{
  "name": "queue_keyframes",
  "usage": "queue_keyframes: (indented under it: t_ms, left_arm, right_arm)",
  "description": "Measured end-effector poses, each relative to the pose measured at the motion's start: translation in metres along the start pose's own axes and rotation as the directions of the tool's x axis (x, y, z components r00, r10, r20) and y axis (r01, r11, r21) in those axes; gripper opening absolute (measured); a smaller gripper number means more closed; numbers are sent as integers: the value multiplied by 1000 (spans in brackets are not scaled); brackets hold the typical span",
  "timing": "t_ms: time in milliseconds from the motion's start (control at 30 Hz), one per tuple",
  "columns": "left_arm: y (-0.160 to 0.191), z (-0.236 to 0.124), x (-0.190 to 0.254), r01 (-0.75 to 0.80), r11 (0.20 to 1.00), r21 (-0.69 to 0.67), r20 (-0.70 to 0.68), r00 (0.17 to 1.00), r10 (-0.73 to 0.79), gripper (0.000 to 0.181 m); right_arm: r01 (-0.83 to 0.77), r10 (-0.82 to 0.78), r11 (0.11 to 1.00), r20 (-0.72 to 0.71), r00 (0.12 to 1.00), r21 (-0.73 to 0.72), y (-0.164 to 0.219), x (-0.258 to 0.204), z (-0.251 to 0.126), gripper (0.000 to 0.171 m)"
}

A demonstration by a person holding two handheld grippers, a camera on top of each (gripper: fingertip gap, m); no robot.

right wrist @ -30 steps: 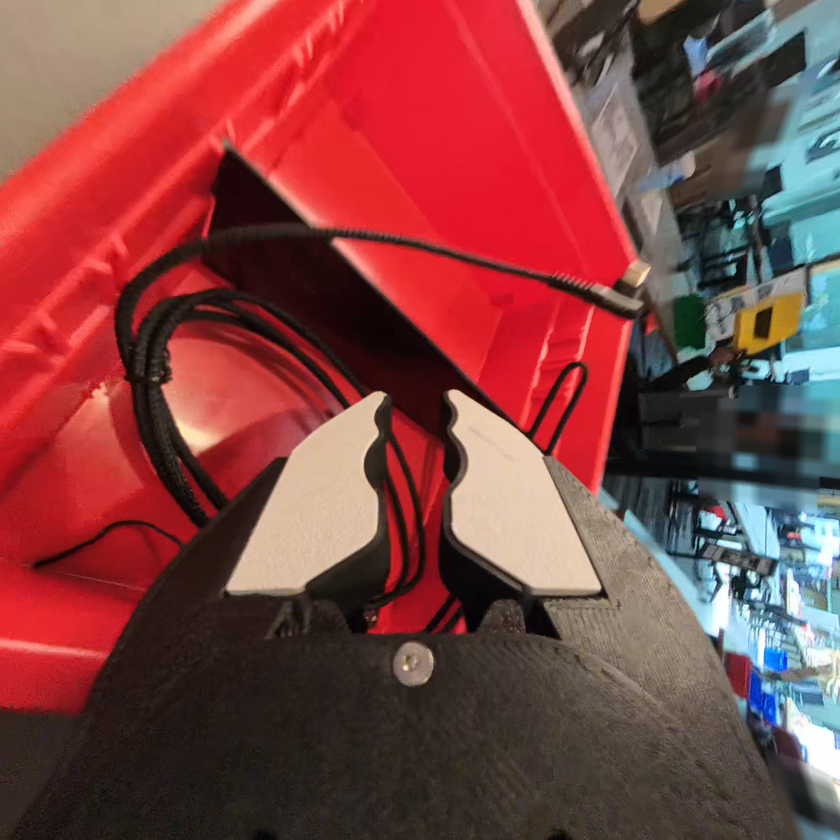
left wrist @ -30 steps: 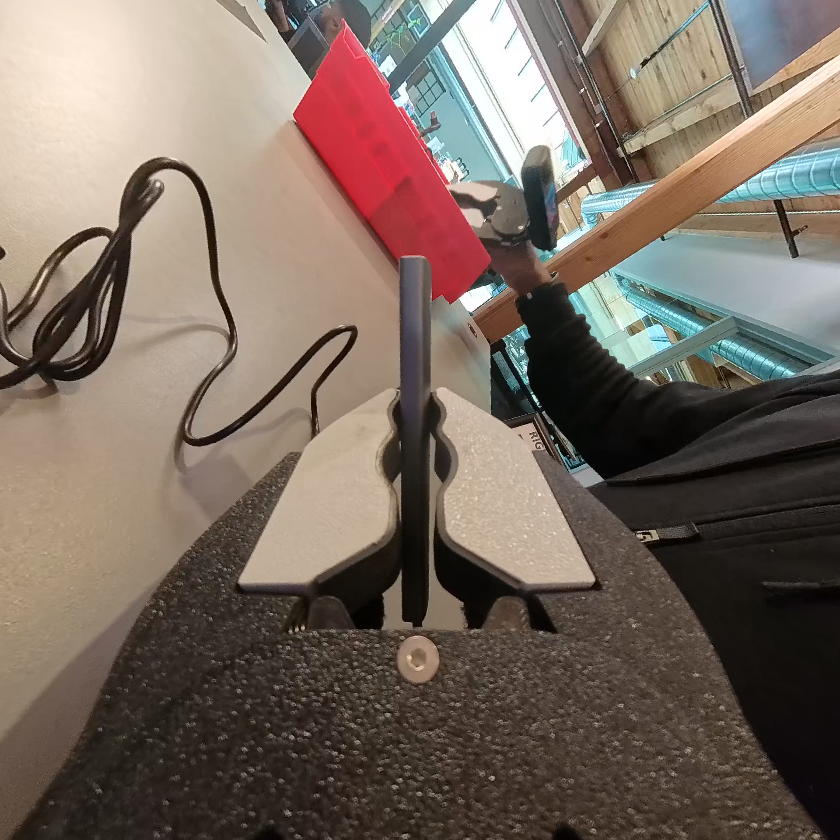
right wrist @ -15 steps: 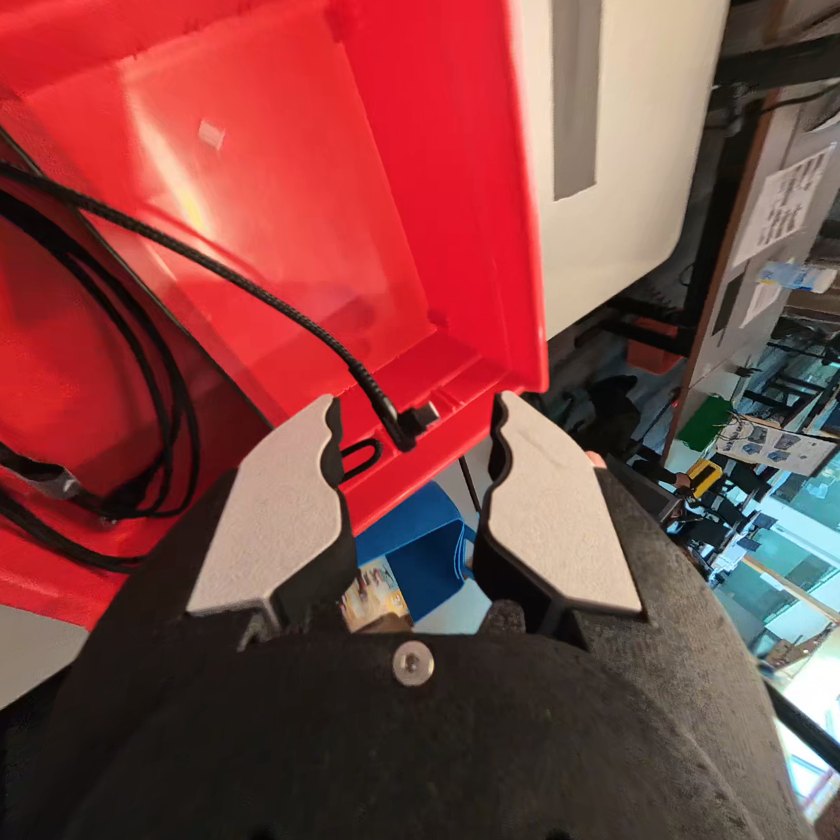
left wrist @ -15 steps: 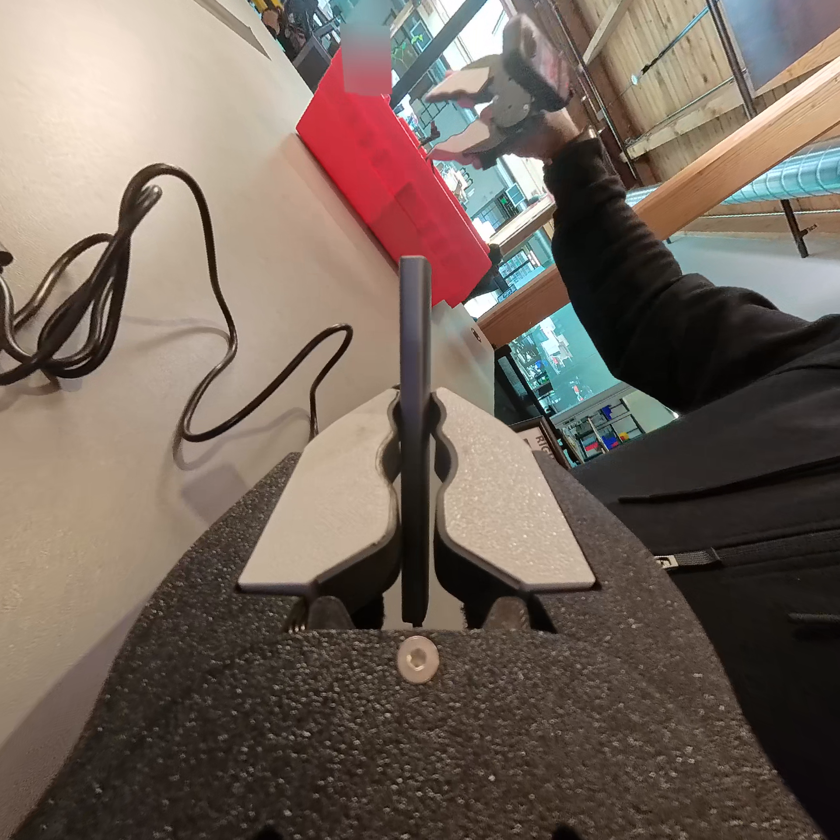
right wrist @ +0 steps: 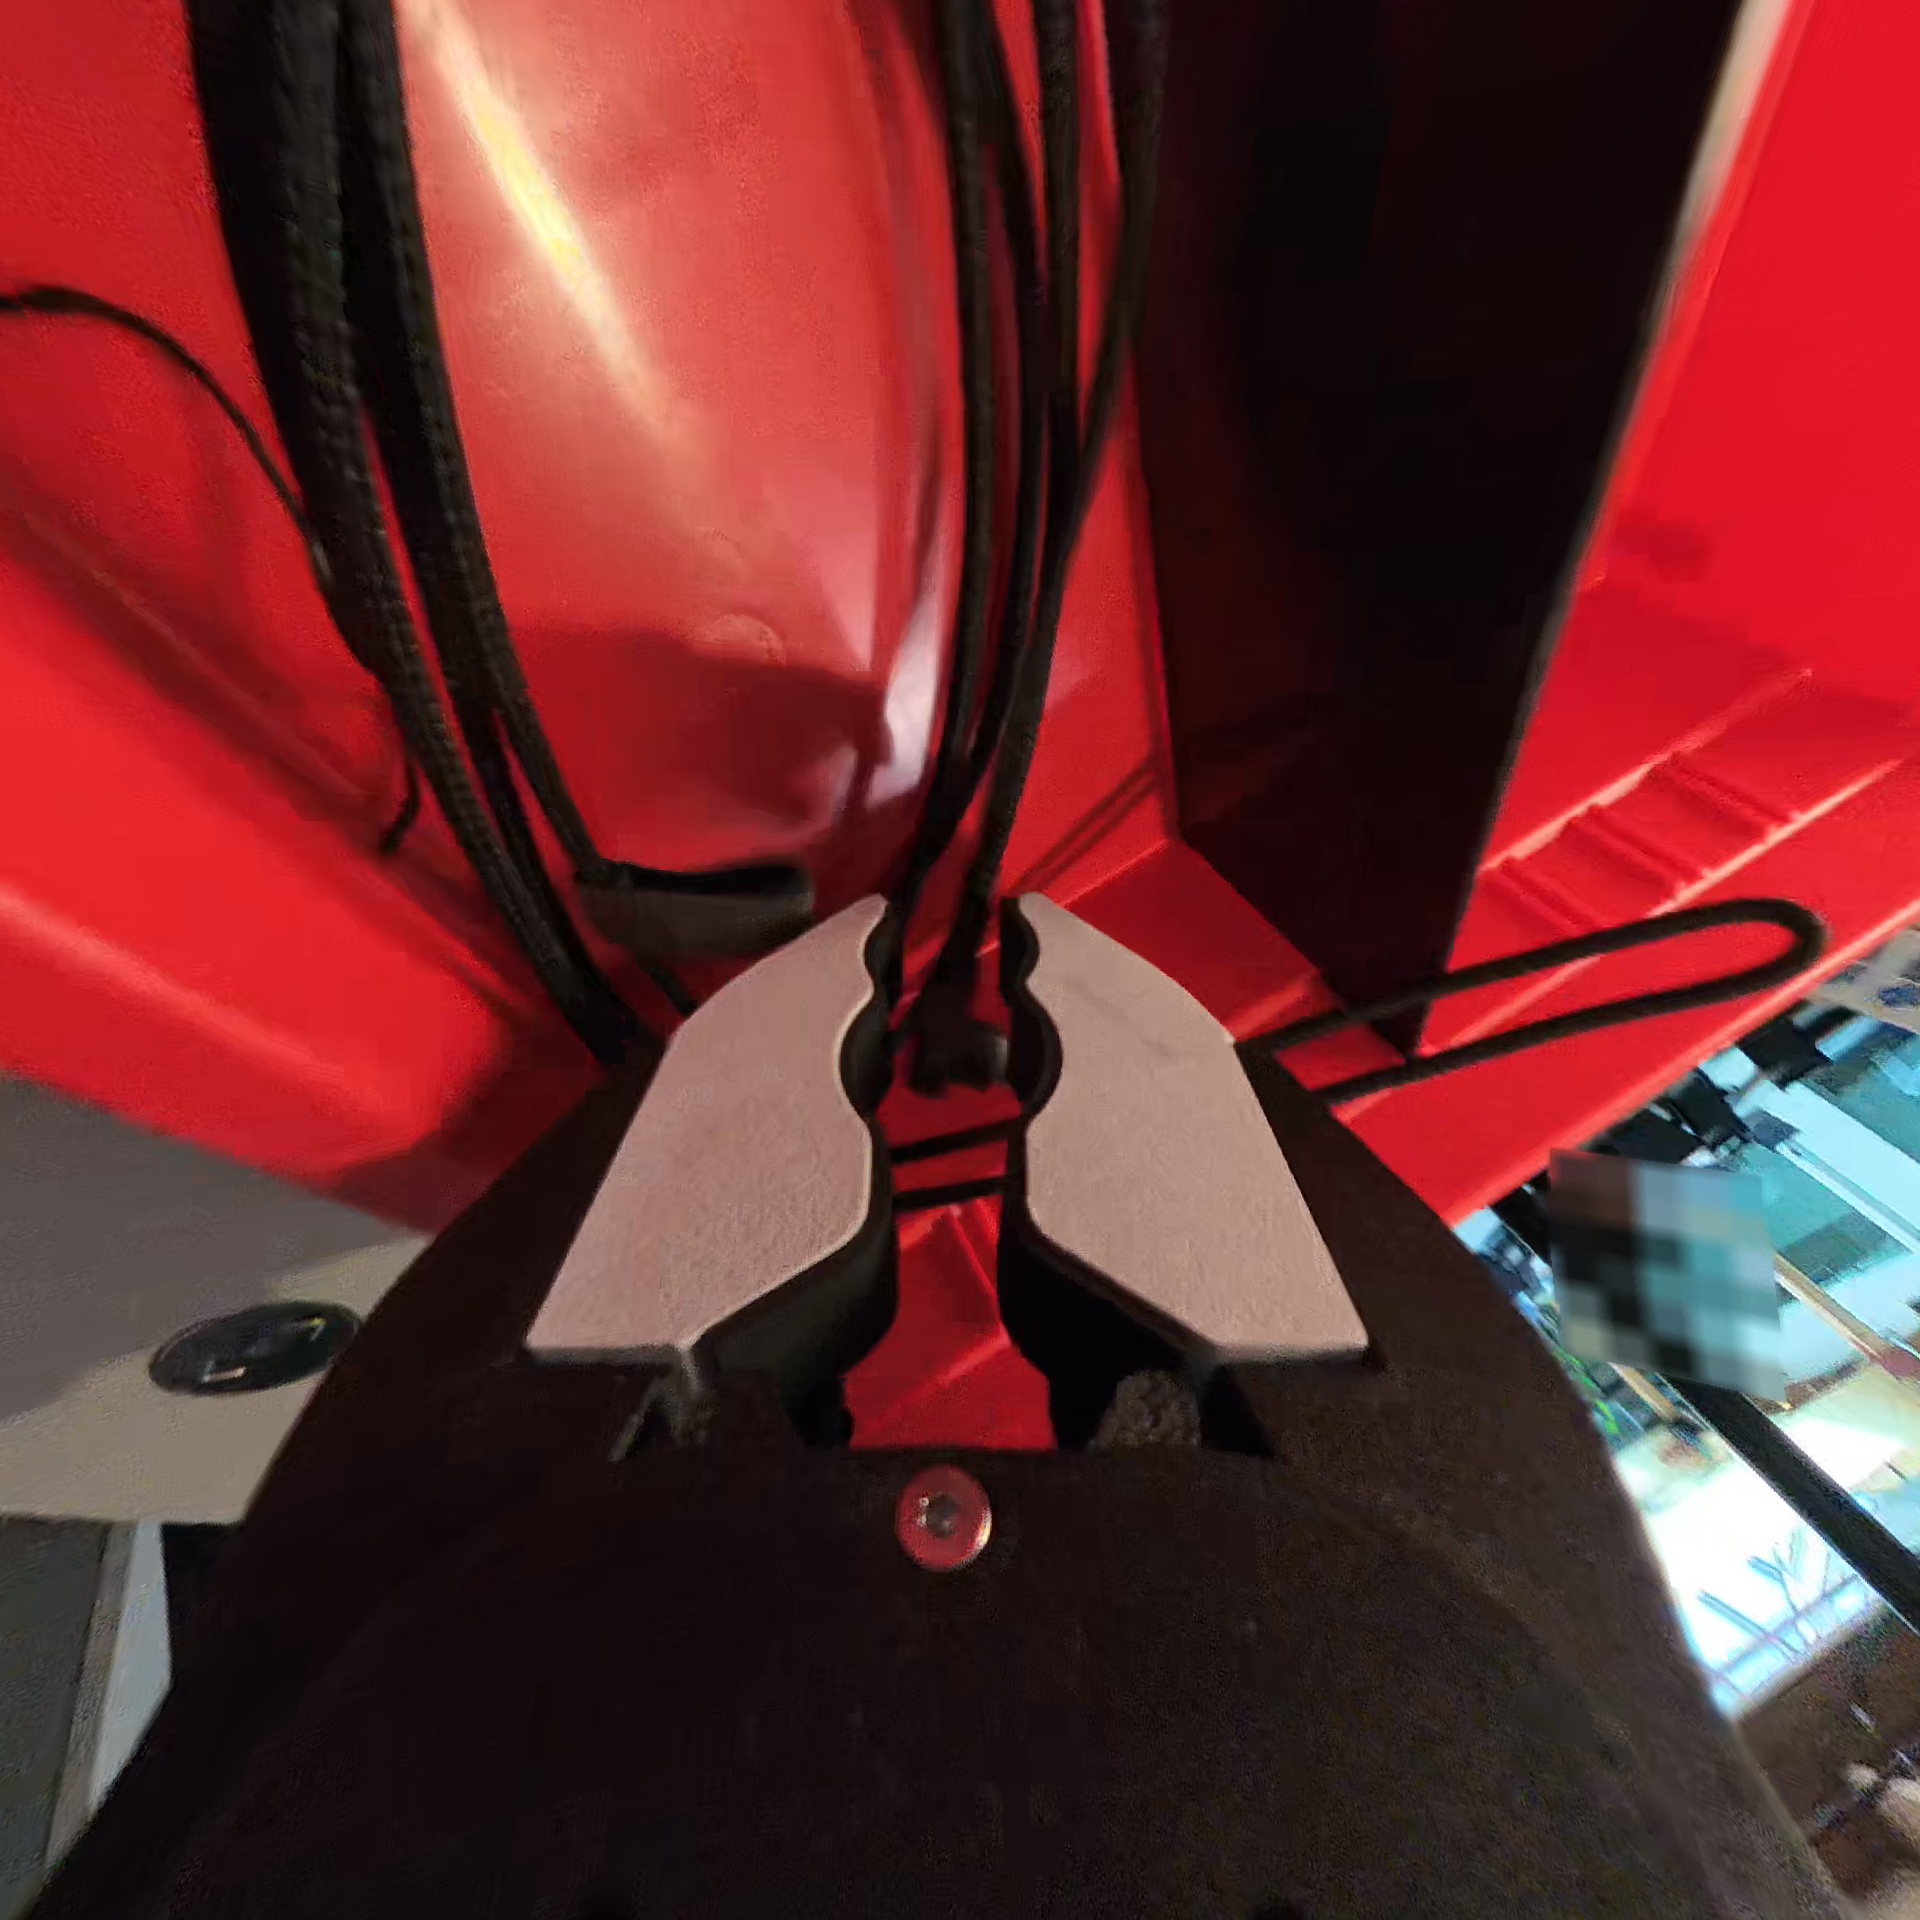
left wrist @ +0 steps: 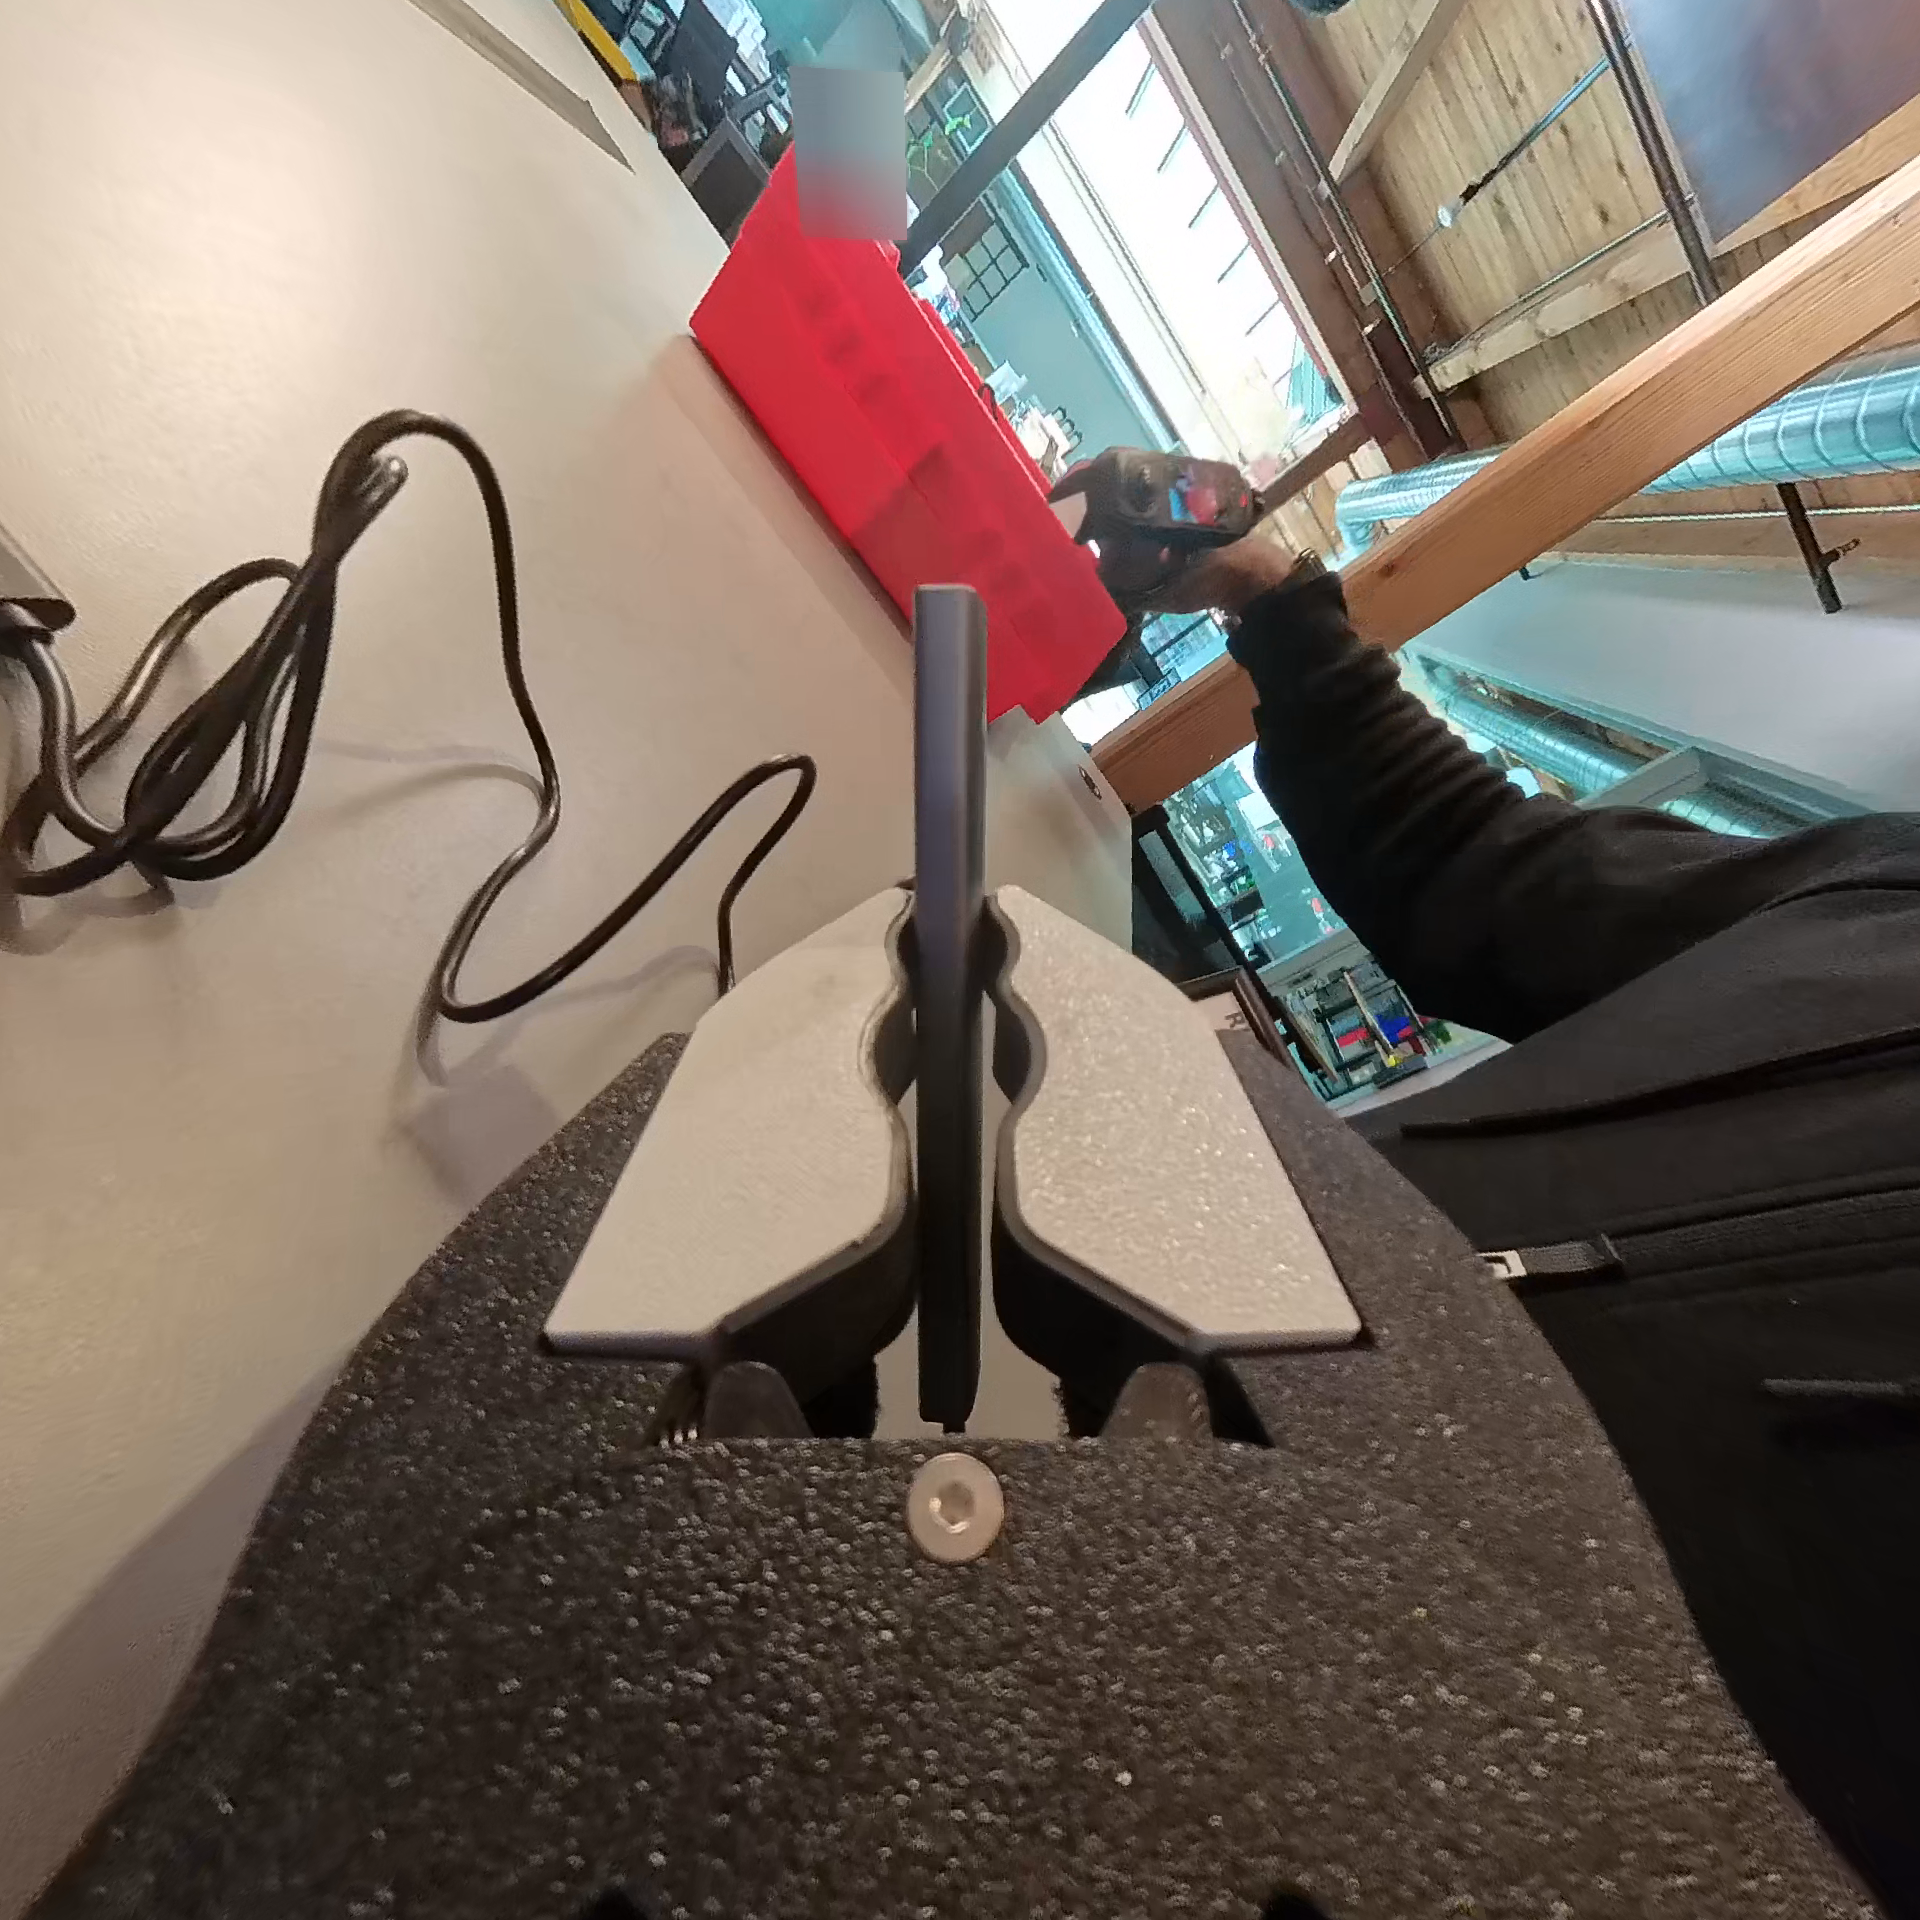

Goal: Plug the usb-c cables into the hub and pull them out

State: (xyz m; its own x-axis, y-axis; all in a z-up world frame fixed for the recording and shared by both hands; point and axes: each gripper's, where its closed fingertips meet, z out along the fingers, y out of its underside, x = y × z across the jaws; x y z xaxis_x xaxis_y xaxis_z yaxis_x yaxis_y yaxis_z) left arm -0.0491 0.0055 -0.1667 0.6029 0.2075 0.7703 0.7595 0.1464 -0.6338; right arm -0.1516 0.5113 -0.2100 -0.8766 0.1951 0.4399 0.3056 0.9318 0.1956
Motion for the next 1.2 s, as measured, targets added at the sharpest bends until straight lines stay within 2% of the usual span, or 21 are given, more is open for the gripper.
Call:
queue_keyframes:
  t_ms: [100,200,367,433,533,633,767,867,933,1033,1133,1200]
  left_arm:
    - [5,5,-1,-7,999,-46,13,1000,8,10]
    - [6,6,0,-28,998,-49,21,999,29,10]
    - [-3,-1,1,-34,999,23,24,999,34,10]
    - [-7,-4,2,-30,998,54,19,999,29,10]
    - [-11,-6,2,-12,997,82,6,1000,12,10]
    - [-17,-7,4,5,993,116,-24,1000,-2,10]
    - [-24,-5,15,12,986,166,-108,994,6,10]
    - [-21,0,18,-13,988,155,-107,994,30,10]
    - [-19,3,16,-23,990,141,-79,996,34,10]
    - [-16,4,11,3,991,133,-48,999,3,10]
    - [-18,4,10,20,989,149,-46,999,-14,10]
    - [-17,4,9,35,988,152,-44,999,-28,10]
  right_arm:
    - [-66,65,997,-45,997,-32,-3,0,11,37]
    - [-187,187,982,-84,979,9,5,14,-11,58]
    - [-289,281,957,-221,934,-2,45,41,-66,66]
    - [-300,294,954,-270,917,18,41,45,-89,67]
    - [-250,285,955,-264,921,159,-15,31,-120,62]
    - [-151,226,914,-165,960,377,-118,-16,-146,52]
    - [-99,27,718,114,993,689,-276,-130,-179,47]
    - [-96,-64,554,157,986,827,-363,-186,-209,43]
    - [-104,-11,474,125,992,874,-399,-190,-226,42]
    - [26,6,435,-31,999,900,-426,-193,-236,41]
    - [160,-47,500,-158,986,851,-440,-203,-219,38]
    - [216,-23,509,-238,971,833,-448,-201,-214,28]
